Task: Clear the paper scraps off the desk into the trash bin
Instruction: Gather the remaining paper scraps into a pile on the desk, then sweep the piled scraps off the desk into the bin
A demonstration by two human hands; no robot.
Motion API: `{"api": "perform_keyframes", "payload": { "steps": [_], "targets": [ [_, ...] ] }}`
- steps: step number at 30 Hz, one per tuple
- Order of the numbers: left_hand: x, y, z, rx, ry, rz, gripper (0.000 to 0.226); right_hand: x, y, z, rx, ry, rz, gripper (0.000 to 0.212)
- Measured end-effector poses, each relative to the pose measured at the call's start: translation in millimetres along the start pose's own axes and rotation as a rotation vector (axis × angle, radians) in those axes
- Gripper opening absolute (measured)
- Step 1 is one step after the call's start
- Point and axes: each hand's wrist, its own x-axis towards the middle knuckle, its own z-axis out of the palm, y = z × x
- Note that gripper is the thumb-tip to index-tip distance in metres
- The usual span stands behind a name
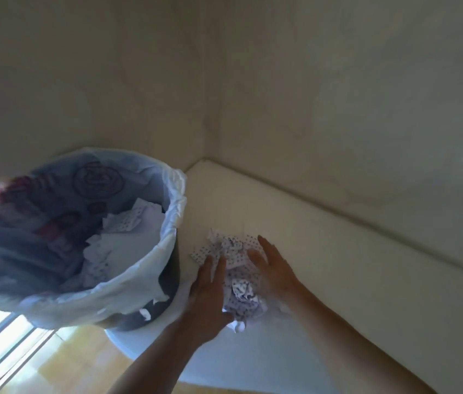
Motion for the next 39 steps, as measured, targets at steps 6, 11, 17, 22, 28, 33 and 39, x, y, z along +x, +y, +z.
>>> {"api": "perform_keyframes", "payload": {
  "steps": [6,11,17,22,28,33,39],
  "targets": [
    [-3,66,-43,-0.711,0.063,-0.187,0.068,-32,-36,-26,0.235,0.095,-0.005,0.063],
    [-7,121,-113,-0.844,0.097,-0.261,0.065,-63,-99,-52,0.338,0.127,-0.130,0.061],
    [-35,126,-210,-0.978,0.223,-0.247,0.060,-98,-181,-47,0.357,0.060,-0.279,0.070],
    [-76,75,-266,-0.841,0.415,-0.222,0.034,-107,-229,-15,0.173,-0.006,-0.333,0.057],
    [-129,-9,-292,0.155,0.633,-0.391,0.032,-103,-256,6,0.027,0.038,-0.293,0.054],
    [-142,-58,-280,-0.208,0.685,-0.612,0.022,-86,-257,13,-0.119,0.183,-0.239,0.039],
    [-141,-85,-285,-0.940,0.570,-0.705,0.017,-73,-256,19,-0.095,0.233,-0.136,0.010]
  ]
}}
